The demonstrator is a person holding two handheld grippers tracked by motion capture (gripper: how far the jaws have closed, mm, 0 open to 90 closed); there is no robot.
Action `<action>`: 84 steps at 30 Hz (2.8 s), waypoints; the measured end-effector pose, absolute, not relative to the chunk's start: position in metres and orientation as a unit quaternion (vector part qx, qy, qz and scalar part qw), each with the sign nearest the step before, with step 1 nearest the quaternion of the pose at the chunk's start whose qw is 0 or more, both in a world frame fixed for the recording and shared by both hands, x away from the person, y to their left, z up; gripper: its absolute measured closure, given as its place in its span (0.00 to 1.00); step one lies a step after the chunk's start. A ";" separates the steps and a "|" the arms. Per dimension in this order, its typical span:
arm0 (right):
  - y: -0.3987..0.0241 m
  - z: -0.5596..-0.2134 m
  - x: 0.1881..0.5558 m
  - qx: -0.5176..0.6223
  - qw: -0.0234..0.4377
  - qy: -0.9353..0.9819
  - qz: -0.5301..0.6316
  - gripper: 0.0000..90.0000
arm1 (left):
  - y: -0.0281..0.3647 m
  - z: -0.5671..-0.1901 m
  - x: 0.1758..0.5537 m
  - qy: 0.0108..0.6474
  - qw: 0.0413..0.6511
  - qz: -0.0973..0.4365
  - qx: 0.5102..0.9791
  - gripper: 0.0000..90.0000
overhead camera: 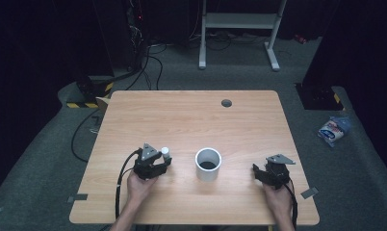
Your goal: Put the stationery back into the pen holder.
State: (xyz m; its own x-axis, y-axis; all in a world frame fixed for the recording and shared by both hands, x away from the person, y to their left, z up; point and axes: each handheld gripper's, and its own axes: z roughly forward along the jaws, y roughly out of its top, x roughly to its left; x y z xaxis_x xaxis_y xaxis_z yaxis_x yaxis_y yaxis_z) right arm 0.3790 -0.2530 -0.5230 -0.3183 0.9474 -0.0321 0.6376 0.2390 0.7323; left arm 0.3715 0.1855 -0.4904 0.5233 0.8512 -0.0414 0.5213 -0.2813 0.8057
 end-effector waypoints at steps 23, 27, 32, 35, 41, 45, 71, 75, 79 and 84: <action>-0.254 -0.523 0.379 0.530 0.241 0.748 0.318 0.39 | 0.185 -0.487 0.367 0.436 0.409 0.220 0.771 0.72; -0.254 -0.523 0.379 0.532 0.240 0.747 0.318 0.39 | 0.186 -0.484 0.365 0.441 0.414 0.213 0.767 0.72; -0.254 -0.523 0.380 0.529 0.241 0.749 0.318 0.39 | 0.187 -0.476 0.362 0.438 0.418 0.209 0.768 0.73; -0.254 -0.523 0.379 0.532 0.240 0.747 0.318 0.39 | 0.187 -0.475 0.360 0.437 0.420 0.206 0.768 0.73; -0.254 -0.523 0.379 0.530 0.241 0.748 0.318 0.39 | 0.182 -0.472 0.359 0.427 0.422 0.200 0.774 0.73; -0.254 -0.523 0.379 0.531 0.240 0.748 0.318 0.39 | 0.182 -0.469 0.359 0.426 0.430 0.194 0.772 0.73; -0.254 -0.523 0.380 0.530 0.240 0.749 0.318 0.38 | 0.179 -0.437 0.357 0.401 0.455 0.175 0.775 0.73; -0.254 -0.523 0.380 0.529 0.241 0.749 0.318 0.38 | 0.179 -0.432 0.357 0.400 0.463 0.172 0.772 0.73; -0.254 -0.523 0.380 0.530 0.240 0.749 0.318 0.38 | 0.176 -0.427 0.358 0.395 0.465 0.165 0.775 0.73; -0.254 -0.523 0.380 0.530 0.240 0.749 0.318 0.38 | 0.173 -0.423 0.358 0.385 0.467 0.165 0.779 0.73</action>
State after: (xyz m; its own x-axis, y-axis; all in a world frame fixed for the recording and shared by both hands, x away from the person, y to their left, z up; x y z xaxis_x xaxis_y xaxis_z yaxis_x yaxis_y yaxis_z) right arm 0.3796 -0.2538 -0.5232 -0.3237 0.9459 -0.0227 0.6398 0.2365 0.7313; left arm 0.3582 0.1730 -0.4234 0.6493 0.7535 -0.1035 0.4460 -0.2670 0.8543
